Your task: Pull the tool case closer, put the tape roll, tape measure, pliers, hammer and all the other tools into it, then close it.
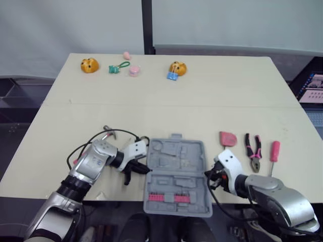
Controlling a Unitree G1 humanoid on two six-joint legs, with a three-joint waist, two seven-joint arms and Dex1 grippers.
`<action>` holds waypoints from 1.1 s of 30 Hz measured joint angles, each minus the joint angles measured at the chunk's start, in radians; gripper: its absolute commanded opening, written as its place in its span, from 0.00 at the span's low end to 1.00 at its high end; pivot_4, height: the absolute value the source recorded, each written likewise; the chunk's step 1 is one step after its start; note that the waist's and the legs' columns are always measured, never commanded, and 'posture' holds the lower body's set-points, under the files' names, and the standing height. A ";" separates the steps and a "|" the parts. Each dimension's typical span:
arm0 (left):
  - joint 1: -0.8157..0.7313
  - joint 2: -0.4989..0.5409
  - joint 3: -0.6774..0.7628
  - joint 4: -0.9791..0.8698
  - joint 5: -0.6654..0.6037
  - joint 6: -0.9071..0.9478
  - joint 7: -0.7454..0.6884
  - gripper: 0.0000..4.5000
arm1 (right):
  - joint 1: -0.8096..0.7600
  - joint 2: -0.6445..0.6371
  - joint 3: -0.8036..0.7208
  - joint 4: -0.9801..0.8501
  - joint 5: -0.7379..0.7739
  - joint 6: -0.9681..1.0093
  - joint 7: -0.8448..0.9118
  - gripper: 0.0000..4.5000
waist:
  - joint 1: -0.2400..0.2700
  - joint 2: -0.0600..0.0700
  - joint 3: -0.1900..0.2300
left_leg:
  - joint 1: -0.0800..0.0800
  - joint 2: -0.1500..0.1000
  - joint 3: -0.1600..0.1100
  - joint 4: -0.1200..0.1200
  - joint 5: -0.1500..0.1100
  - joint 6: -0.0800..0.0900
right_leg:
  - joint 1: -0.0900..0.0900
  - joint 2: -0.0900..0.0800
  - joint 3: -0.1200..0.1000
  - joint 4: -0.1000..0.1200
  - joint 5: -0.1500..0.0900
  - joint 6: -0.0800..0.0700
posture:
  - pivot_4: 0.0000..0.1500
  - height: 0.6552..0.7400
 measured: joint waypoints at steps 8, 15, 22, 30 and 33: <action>-0.007 0.033 0.002 0.032 -0.019 0.024 -0.004 0.00 | 0.022 -0.041 -0.019 0.000 0.013 -0.002 0.001 0.01 | 0.001 0.000 0.000 | 0.000 0.000 0.000 0.000 0.000 0.000 | 0.000 0.000 0.000 0.000 0.000 0.000 | 1.00 0.15; 0.029 0.100 0.127 -0.051 -0.166 0.068 -0.056 0.00 | 0.106 -0.104 -0.107 -0.076 0.052 -0.003 0.029 0.01 | -0.001 0.000 0.000 | 0.000 0.002 0.000 0.000 0.000 0.000 | 0.001 -0.002 0.001 -0.002 0.000 0.000 | 1.00 0.15; 0.215 0.225 0.399 -0.236 -0.342 0.022 -0.081 0.00 | 0.291 -0.159 -0.323 -0.258 0.178 -0.059 0.162 0.01 | -0.001 0.001 0.000 | 0.003 0.003 0.000 -0.002 -0.001 -0.001 | 0.004 -0.001 0.002 -0.007 0.000 0.000 | 1.00 0.15; 0.578 0.177 0.653 -0.261 -0.370 -0.223 0.036 0.00 | 0.561 -0.093 -0.483 -0.256 0.140 -0.357 0.254 0.01 | 0.002 0.001 0.000 | 0.004 0.003 0.000 -0.003 -0.002 0.000 | 0.006 -0.001 0.003 -0.011 0.000 0.000 | 1.00 0.15; 0.693 0.136 0.713 -0.232 -0.373 -0.294 0.062 0.00 | 0.650 -0.064 -0.490 -0.242 0.116 -0.443 0.279 0.01 | 0.002 0.001 0.000 | 0.005 0.003 0.000 -0.002 -0.003 0.000 | 0.006 -0.001 0.003 -0.012 0.000 0.000 | 1.00 0.15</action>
